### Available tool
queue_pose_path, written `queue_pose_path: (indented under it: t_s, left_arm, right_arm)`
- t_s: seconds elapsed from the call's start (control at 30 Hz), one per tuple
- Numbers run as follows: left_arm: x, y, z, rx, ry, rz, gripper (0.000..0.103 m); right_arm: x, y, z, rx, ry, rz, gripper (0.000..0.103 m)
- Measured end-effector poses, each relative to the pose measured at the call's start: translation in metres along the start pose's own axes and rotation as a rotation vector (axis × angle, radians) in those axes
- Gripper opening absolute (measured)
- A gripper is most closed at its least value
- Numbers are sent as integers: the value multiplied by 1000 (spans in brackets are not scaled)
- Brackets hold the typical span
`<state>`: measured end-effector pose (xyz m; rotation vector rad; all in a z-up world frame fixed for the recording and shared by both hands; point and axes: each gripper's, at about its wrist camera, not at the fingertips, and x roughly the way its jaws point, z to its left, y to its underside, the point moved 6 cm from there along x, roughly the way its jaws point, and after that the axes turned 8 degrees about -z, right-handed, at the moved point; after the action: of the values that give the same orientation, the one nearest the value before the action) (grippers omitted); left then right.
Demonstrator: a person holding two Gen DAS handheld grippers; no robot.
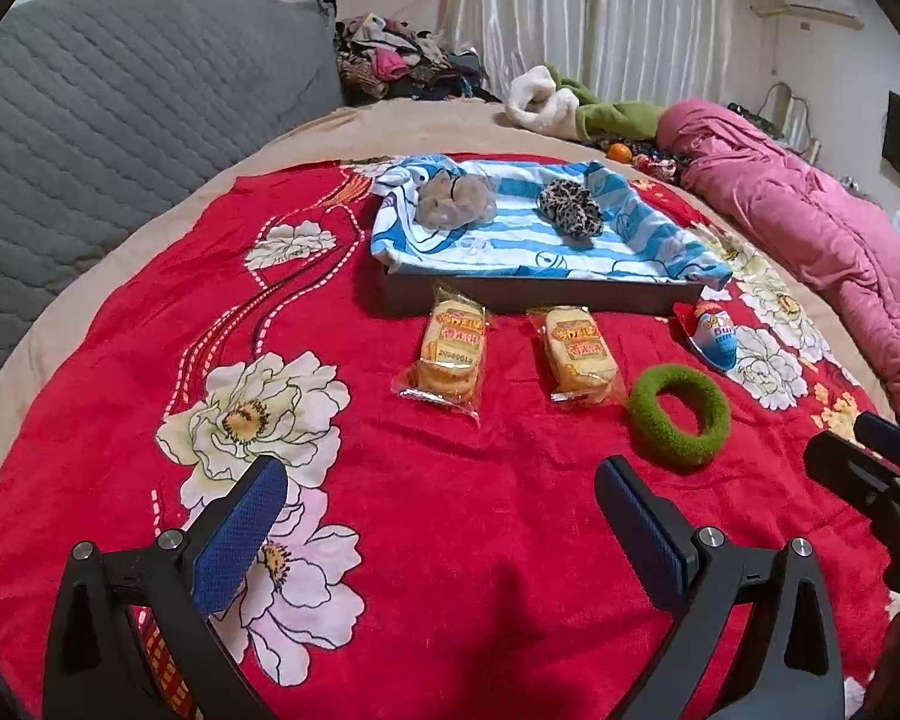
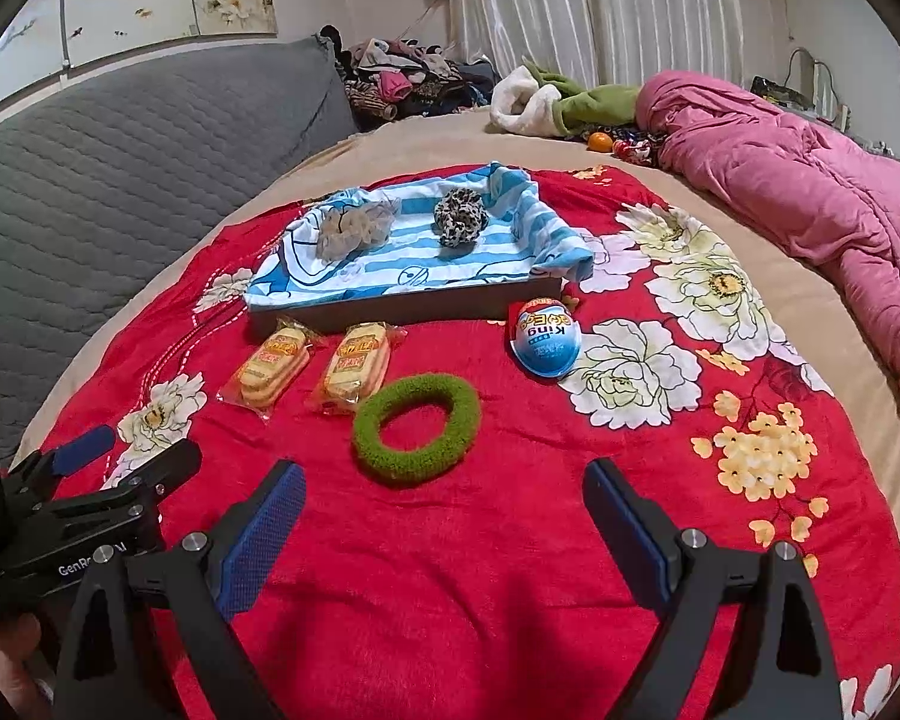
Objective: Organize objects
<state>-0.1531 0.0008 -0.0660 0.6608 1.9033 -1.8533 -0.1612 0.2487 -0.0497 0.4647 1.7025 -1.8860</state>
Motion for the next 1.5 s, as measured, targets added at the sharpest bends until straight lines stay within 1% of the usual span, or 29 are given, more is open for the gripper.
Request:
queue_pose_path:
  t_s: [0.13, 0.3, 0.47, 0.6, 0.8, 1.17, 1.37, 1.5]
  left_arm:
    - [4, 0, 3, 4, -14, -7, 102]
    - [17, 4, 7, -10, -15, 23, 102]
    - [24, 4, 7, 11, -14, 23, 102]
    - [30, 0, 9, -1, -1, 27, 102]
    - [41, -4, 11, 3, -6, 34, 102]
    - [59, -15, 6, 8, 1, 35, 102]
    - [65, -17, 6, 2, -9, 32, 102]
    - [71, -19, 7, -6, 1, 41, 102]
  right_arm:
    - [6, 2, 0, -4, 3, 13, 94]
    - [12, 5, 1, -10, 13, 22, 94]
    - [21, 6, 1, -14, 23, 35, 94]
    - [29, 8, 1, -8, 22, 50, 94]
    - [42, 11, -1, -1, 32, 72, 94]
    - [56, 7, -8, 22, 43, 89, 94]
    - [65, 8, -11, 26, 50, 102, 94]
    - [70, 8, -11, 26, 53, 110, 94]
